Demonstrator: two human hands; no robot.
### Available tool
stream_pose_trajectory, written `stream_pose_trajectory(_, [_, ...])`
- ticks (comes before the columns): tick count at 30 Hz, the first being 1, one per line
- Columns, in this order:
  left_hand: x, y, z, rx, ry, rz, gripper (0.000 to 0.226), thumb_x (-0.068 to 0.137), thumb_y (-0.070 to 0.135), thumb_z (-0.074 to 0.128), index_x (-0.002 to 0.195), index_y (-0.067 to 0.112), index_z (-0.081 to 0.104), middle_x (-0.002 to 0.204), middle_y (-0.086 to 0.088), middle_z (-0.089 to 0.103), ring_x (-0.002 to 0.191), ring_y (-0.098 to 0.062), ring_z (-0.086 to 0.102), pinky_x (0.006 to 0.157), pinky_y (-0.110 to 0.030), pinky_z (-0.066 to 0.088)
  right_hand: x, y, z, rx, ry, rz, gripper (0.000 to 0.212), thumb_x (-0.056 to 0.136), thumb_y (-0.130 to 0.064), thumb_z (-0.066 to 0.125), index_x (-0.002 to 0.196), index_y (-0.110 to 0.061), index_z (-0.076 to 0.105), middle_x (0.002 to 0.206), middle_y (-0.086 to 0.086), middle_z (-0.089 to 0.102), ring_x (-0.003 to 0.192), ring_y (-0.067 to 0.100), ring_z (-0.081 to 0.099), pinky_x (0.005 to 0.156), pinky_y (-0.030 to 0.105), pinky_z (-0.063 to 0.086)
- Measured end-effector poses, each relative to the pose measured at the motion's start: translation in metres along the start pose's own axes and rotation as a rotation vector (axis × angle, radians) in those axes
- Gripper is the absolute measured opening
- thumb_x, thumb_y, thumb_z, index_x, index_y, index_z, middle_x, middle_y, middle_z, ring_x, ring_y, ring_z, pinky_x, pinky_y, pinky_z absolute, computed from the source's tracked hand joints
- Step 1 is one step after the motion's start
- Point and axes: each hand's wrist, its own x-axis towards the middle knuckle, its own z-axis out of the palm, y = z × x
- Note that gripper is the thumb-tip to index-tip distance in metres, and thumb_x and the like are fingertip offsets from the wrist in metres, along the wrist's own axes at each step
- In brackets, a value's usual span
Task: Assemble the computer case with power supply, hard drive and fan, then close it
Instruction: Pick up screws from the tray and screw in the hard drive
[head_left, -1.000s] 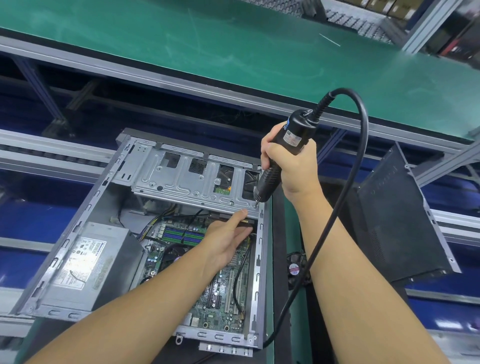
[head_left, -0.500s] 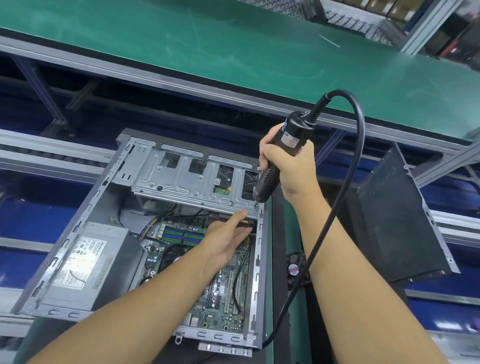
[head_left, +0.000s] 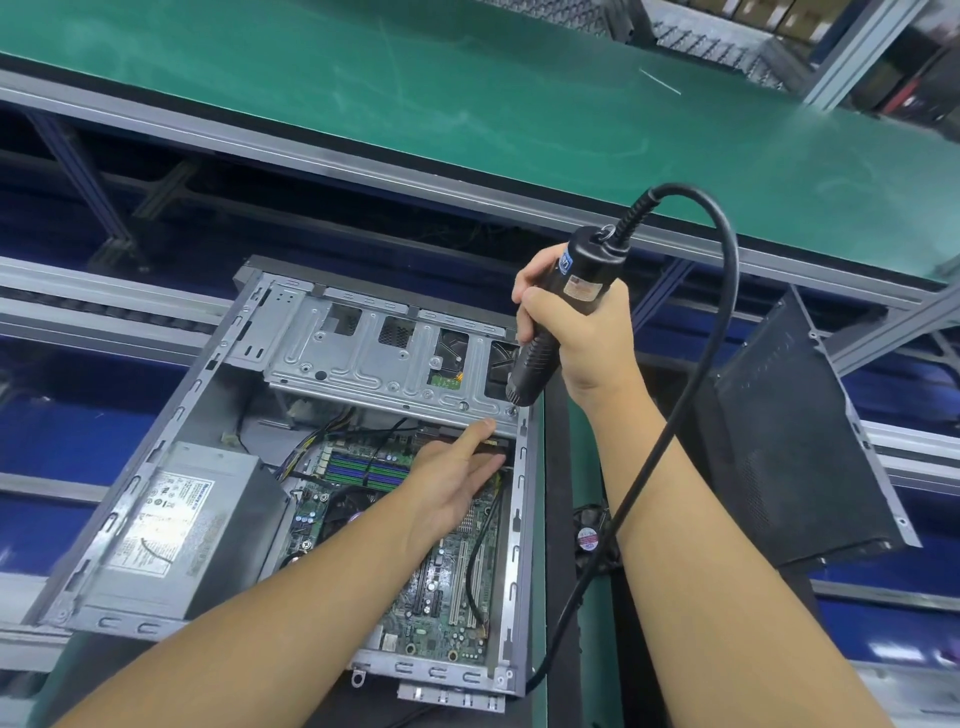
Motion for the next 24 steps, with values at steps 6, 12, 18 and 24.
stream_pose_trajectory(6, [-0.015, 0.006, 0.0, 0.167, -0.069, -0.04, 0.051, 0.078, 0.037, 0.079, 0.107, 0.003, 0.055, 0.107, -0.011, 0.066, 0.088, -0.015, 0.068, 0.084, -0.031, 0.058, -0.004, -0.01, -0.004, 0.026, 0.072, -0.035, 0.012, 0.079, -0.004, 0.064, 0.085, -0.015, 0.064, 0.07, 0.014, 0.058, 0.053, 0.028, 0.051, 0.066, 0.036, 0.049])
stream_pose_trajectory(12, [-0.048, 0.005, 0.004, 0.905, -0.052, 0.242, 0.042, 0.09, 0.057, 0.06, 0.067, 0.022, 0.054, 0.045, 0.015, 0.034, 0.039, -0.004, 0.031, 0.057, -0.027, 0.034, -0.011, -0.032, -0.018, 0.072, 0.076, -0.123, 0.022, 0.077, -0.007, 0.064, 0.08, -0.028, 0.069, 0.074, 0.011, 0.062, 0.056, 0.027, 0.051, 0.066, 0.038, 0.047])
stream_pose_trajectory(18, [-0.071, 0.004, 0.043, 1.028, -0.076, 0.74, 0.049, 0.098, 0.031, 0.049, 0.057, 0.02, 0.024, 0.053, 0.004, 0.02, 0.051, -0.013, 0.019, 0.056, -0.032, 0.016, -0.04, -0.053, -0.06, 0.121, 0.15, -0.201, 0.029, 0.081, -0.002, 0.063, 0.085, -0.031, 0.069, 0.073, 0.007, 0.06, 0.057, 0.026, 0.052, 0.065, 0.036, 0.047])
stream_pose_trajectory(24, [-0.059, -0.04, 0.096, 1.481, -0.33, 0.667, 0.042, 0.095, 0.033, 0.052, 0.063, 0.006, 0.047, 0.053, 0.004, 0.039, 0.055, -0.016, 0.037, 0.054, -0.029, 0.032, -0.098, -0.059, -0.119, 0.099, 0.219, -0.145, 0.019, 0.083, -0.004, 0.065, 0.091, -0.021, 0.064, 0.079, 0.011, 0.057, 0.06, 0.026, 0.052, 0.072, 0.046, 0.054])
